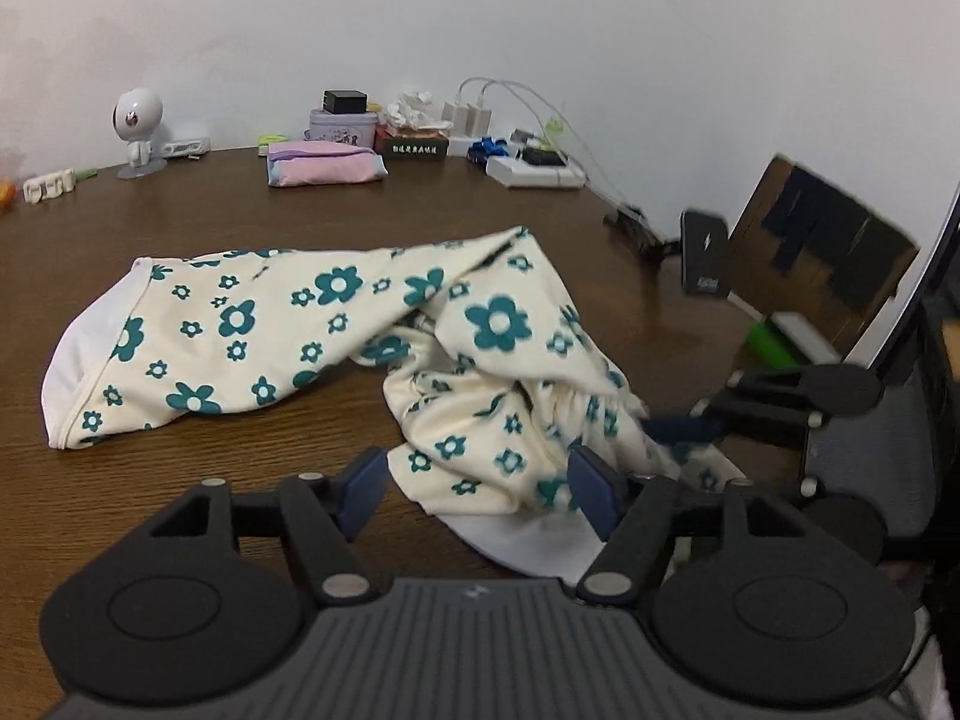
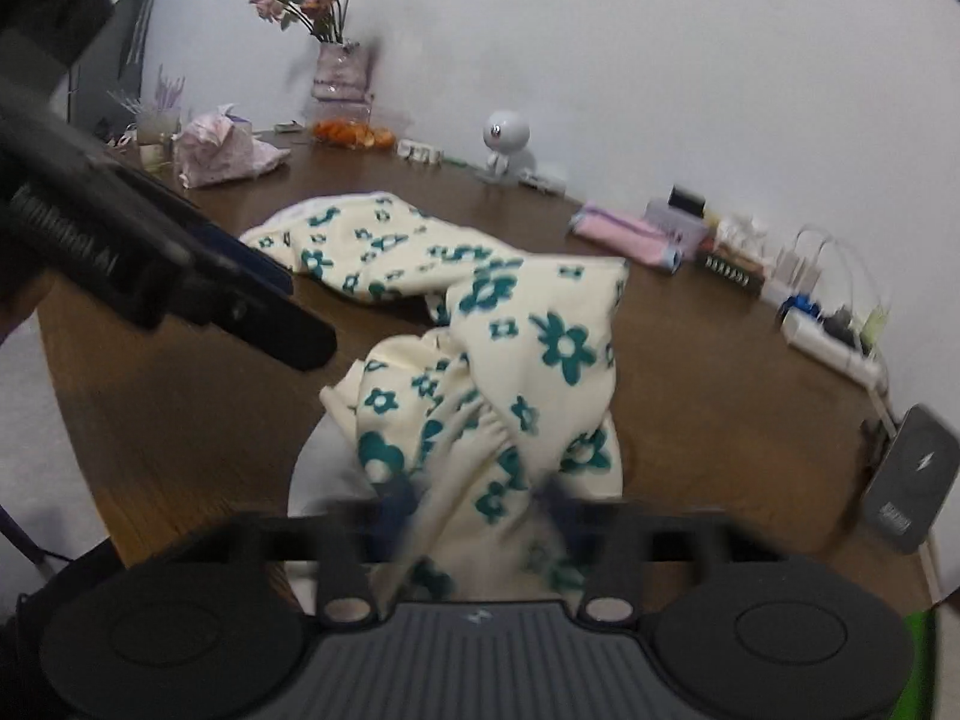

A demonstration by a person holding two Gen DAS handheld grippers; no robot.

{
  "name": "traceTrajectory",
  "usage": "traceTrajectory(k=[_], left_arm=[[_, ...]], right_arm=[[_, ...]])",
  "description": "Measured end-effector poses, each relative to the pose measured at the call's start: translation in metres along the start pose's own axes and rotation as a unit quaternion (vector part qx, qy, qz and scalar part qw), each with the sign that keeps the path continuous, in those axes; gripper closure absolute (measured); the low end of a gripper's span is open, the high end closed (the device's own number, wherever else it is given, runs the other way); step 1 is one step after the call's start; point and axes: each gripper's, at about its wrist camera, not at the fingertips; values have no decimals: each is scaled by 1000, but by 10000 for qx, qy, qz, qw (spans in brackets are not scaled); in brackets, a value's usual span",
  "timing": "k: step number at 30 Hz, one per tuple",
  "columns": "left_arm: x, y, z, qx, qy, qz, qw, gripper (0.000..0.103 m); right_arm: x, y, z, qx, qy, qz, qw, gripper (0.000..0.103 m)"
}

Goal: Fold clothes

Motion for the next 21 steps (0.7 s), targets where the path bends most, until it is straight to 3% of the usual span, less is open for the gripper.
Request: traceTrajectory(k=[2, 4, 7, 8, 9, 10, 11, 13, 14, 16, 18, 21], left_arm=[[3, -2, -4, 71, 22, 91, 9999, 31], [4, -3, -9, 91, -1, 170, 9998, 28], [4, -3, -14, 24, -67, 71, 9999, 26], [3, -3, -15, 46, -48, 60, 10000, 26], [3, -3, -17, 79, -24, 60, 9999, 26], [1, -1, -17, 103, -46, 128, 9999, 26], [-1, 2, -18, 124, -84, 219, 9996, 26], [-6, 17, -15, -23, -121, 448, 9989, 26], [-9, 24, -14, -113, -174, 625, 9978, 26], [-14, 39, -11, -122, -247, 1062, 9940, 26], [-16, 51, -8, -38, -227, 1422, 9896, 26], [-22, 65, -3, 69, -354, 1527, 9876, 26]], right_arm=[[-15, -23, 11, 848, -296, 237, 9957, 97], [-42, -52, 28, 1625, -782, 626, 9816, 98], [-80, -104, 45, 2492, -1504, 1471, 9453, 98], [-87, -119, 47, 2672, -1654, 1540, 9368, 98], [-91, -132, 47, 2788, -1713, 1265, 9364, 98], [-94, -142, 46, 2855, -1720, 922, 9383, 97], [-90, -147, 44, 2733, -1526, 316, 9492, 96], [-76, -148, 38, 2311, -976, -701, 9655, 89], [-71, -140, 33, 2013, -694, -993, 9720, 89], [-72, -119, 20, 1533, -607, -930, 9819, 86], [-76, -98, 6, 1181, -535, -645, 9895, 55], [-87, -66, -15, 912, -401, -14, 9950, 49]])
Point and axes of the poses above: each gripper's, at about its wrist camera, not at the fingertips, and x roughly the way its jaws point, y to its left, z to its top, and after that the axes turned 9 degrees about -z, right-handed
